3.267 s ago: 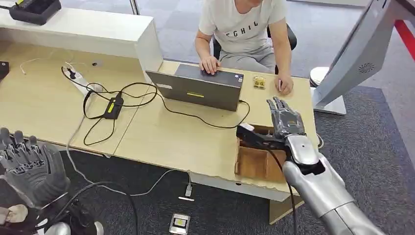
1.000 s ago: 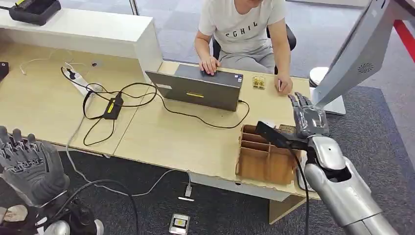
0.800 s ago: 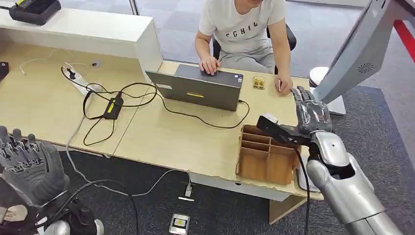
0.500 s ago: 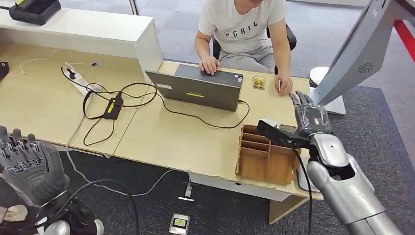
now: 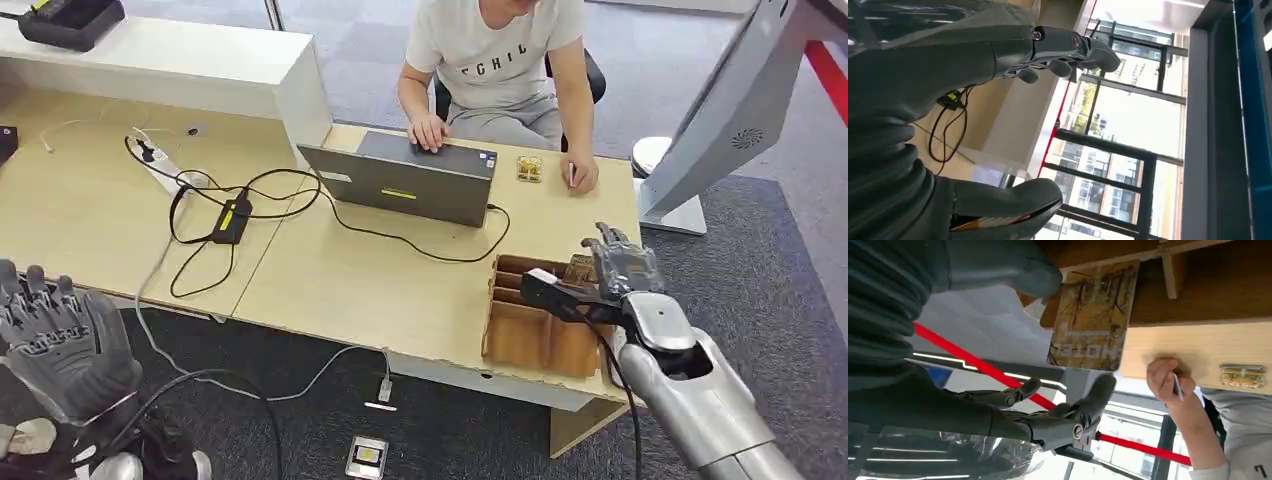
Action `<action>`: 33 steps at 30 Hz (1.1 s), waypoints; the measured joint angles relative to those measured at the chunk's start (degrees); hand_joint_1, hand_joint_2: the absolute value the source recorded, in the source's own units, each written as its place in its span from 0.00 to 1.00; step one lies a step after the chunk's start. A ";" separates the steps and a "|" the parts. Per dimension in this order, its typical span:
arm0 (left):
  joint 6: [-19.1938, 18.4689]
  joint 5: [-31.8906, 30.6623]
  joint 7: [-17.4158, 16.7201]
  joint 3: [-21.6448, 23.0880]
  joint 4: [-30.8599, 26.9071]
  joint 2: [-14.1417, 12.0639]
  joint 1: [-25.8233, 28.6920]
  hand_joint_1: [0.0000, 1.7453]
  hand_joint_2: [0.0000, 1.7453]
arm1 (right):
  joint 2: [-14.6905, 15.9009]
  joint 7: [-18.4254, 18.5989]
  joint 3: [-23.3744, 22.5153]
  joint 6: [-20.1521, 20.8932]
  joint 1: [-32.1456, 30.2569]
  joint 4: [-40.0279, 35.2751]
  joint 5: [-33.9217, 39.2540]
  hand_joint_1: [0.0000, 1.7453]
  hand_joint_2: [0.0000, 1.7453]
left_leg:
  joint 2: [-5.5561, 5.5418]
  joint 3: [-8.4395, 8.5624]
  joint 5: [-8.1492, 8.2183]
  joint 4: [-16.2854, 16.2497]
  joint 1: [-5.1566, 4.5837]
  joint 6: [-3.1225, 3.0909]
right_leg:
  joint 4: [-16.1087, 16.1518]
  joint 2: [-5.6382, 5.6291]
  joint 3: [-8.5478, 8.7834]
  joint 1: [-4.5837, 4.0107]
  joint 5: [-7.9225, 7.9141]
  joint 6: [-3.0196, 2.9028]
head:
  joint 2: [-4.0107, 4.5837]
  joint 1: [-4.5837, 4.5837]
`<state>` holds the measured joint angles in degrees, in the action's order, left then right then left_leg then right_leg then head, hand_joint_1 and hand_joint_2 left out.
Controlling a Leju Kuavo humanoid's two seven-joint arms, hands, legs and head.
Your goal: Pass the card to the sensor for recognition and then transmit it.
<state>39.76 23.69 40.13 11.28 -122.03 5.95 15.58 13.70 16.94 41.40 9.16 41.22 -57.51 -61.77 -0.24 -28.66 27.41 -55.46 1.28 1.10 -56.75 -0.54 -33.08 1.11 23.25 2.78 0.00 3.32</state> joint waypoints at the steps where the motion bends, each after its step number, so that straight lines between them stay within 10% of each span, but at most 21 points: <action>1: 0.00 0.15 0.00 0.00 0.00 0.00 0.04 0.00 1.00 | 0.26 0.54 0.00 0.24 -0.01 -0.02 -0.11 0.88 1.00 | 0.00 0.01 0.00 0.00 0.00 0.00 | 0.00 0.00 0.00 0.00 0.00 0.00 | 0.00 -0.02; 18: 0.00 1.31 0.00 0.04 0.04 -0.28 -0.30 0.00 1.00 | 5.53 3.69 -1.81 2.32 -1.65 -8.30 0.96 0.81 1.00 | 0.02 0.00 0.00 0.00 0.00 0.00 | 0.00 -0.01 -0.02 0.00 0.00 0.00 | 0.00 -0.02; 21: 0.00 1.33 0.00 0.04 0.11 -0.31 -0.43 0.00 1.00 | 5.55 3.17 -2.08 2.34 -1.61 -8.96 1.31 0.65 1.00 | 0.02 0.00 0.00 0.00 0.00 0.00 | 0.00 -0.01 -0.01 0.00 0.00 0.00 | 0.00 -0.02; 26: 0.00 1.33 0.00 0.04 0.17 -0.31 -0.51 0.00 1.00 | 5.49 2.23 -2.08 2.27 -1.56 -9.14 1.51 0.00 1.00 | 0.00 -0.02 0.00 0.00 0.00 0.00 | 0.00 0.00 -0.01 0.00 0.00 0.00 | 0.00 -0.02; 33: 0.00 1.16 0.00 0.04 0.17 -0.31 -0.45 0.00 1.00 | 6.58 4.02 -2.25 2.49 -1.60 -11.61 1.64 0.00 1.00 | 0.01 -0.02 0.00 -0.01 0.00 0.00 | 0.00 0.00 -0.02 0.01 0.00 0.00 | 0.00 -0.02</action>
<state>39.76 24.85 40.13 11.32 -121.85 5.64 15.13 20.29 20.96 39.14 11.65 39.62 -69.12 -60.13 -0.23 -28.67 27.41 -55.46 1.28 1.09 -56.75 -0.54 -33.09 1.12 23.25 2.78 0.00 3.30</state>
